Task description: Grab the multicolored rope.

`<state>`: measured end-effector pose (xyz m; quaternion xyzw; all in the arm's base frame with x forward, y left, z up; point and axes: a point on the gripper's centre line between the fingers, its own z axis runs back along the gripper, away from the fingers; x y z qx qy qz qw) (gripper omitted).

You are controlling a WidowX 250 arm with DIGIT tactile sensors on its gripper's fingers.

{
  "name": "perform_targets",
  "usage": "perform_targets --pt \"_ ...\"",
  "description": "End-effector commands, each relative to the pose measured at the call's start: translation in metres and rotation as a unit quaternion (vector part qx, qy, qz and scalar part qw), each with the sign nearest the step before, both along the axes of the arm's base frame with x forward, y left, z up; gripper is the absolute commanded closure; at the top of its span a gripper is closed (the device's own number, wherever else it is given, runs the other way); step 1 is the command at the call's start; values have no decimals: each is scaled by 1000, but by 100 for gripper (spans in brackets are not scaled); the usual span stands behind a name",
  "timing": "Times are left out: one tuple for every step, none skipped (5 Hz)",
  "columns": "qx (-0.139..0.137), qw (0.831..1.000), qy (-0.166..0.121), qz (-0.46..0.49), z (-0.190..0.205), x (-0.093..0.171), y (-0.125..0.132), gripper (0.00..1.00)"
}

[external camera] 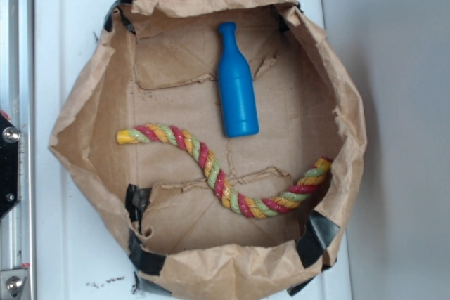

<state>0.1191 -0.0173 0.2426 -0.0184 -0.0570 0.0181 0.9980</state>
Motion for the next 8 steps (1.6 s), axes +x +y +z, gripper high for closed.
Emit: perform_targets --pt "0 1000 0 0 0 0 0 0" --pt "0 1000 -3 15 -16 39 -31 0" --pt "-3 999 -25 47 -45 88 -43 0" --pt "-32 997 -77 -5 -64 126 -53 0" --pt "-63 995 -81 -20 -76 156 -42 0" --pt "-136 987 -82 2 -62 168 -4 0" --pt "-139 986 -86 23 -70 180 17 0" --pt "-106 993 -58 7 -103 188 -3 0"
